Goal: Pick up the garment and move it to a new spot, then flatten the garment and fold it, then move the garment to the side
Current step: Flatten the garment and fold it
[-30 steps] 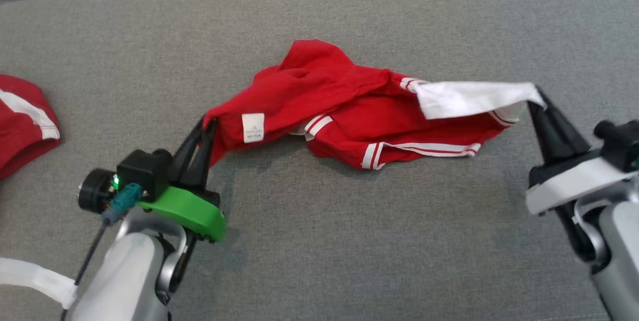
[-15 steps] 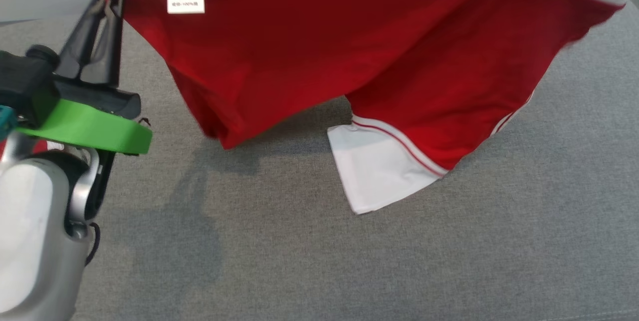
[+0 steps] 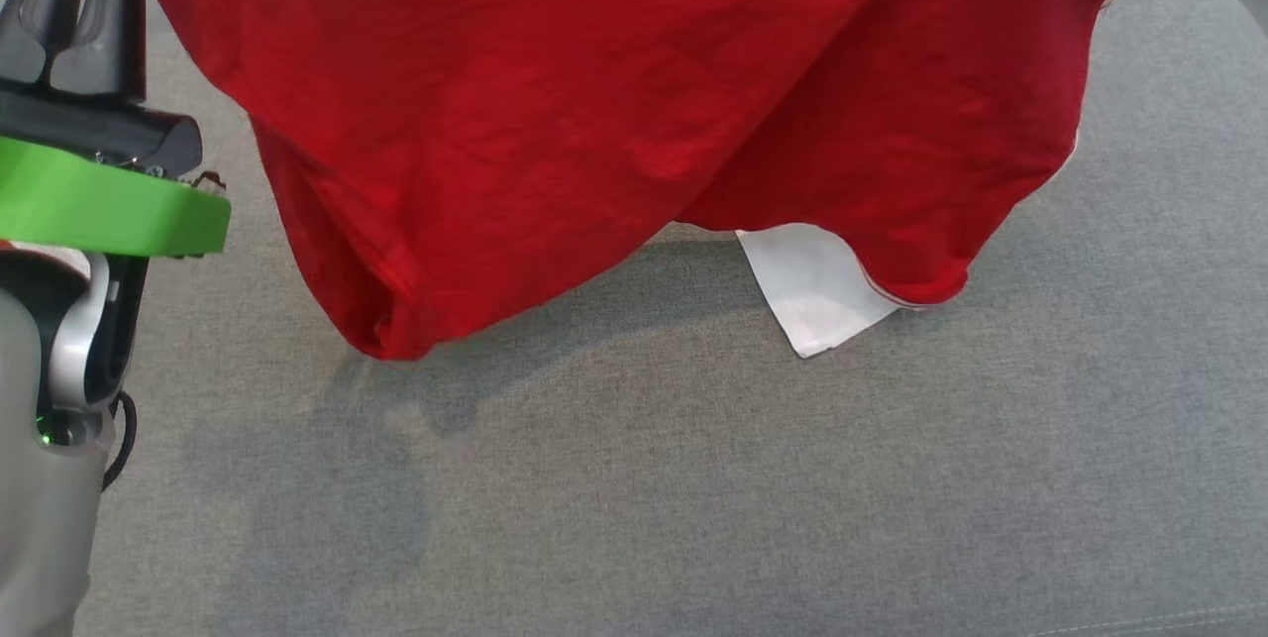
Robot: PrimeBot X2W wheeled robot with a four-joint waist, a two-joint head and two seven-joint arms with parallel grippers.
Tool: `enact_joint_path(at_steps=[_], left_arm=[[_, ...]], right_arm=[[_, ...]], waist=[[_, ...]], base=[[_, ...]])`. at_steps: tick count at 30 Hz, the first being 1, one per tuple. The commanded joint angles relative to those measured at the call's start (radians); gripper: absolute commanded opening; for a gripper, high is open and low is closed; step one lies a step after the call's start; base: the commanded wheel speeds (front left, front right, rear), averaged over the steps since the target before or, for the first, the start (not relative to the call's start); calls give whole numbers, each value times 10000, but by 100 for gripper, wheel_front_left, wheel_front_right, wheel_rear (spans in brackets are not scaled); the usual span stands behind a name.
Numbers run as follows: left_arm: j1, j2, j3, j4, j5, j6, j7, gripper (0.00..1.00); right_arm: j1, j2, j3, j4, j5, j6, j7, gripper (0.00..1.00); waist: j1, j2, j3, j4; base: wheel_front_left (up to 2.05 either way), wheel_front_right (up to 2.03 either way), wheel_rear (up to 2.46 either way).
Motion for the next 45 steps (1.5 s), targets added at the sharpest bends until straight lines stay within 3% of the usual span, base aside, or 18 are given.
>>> enact_joint_path(at_steps=[1,7,13,21,28,33,38,42,45], left_arm=[[-359,-29,-15,37,-125,-45,26,0],[-1965,-642,-304,1252,-524,-488,-188,0],[-4646,-1384,-579,3865,-673,-987,-987,0],[-7542,-1942,-548,7851,-721,-1238,-2534,0],[-8687,-2219,-153,10168,-1095,-1212,-2903,0],[-8760,-2552,-216,11539,-1503,-1366,-2974,0],[-7744,-2979,-189,12549,-2026,-1478,-3253,0],[-6516,-3191,-563,12666,-1928,-1500,-3432,0],[-5340,-3257,-434,11825,-2025,-1500,-3478,0]], right_arm=[[-278,65,86,140,185,-18,69,0],[-1742,272,861,1258,808,-16,220,0],[-4555,614,1909,3160,1089,-16,-54,0],[-8297,2082,2531,6635,1489,-16,-1804,0],[-9754,3293,2692,8928,1552,-15,-2471,0],[-9620,3651,3489,9985,1888,-11,-2484,0],[-8503,3756,4183,10435,2727,-10,-2384,0],[-6888,3403,4719,10134,3520,-10,-2421,0],[-5469,2981,5017,9633,4026,-8,-2549,0]], waist=[[0,0,149,-4],[0,0,823,127],[0,0,1585,258],[0,0,1744,232],[0,0,1741,74],[0,0,1965,36],[0,0,2245,49],[0,0,2451,156],[0,0,2518,275]], base=[[0,0,0],[0,0,0],[0,0,0],[0,0,0],[0,0,0],[0,0,0],[0,0,0],[0,0,0],[0,0,0]])
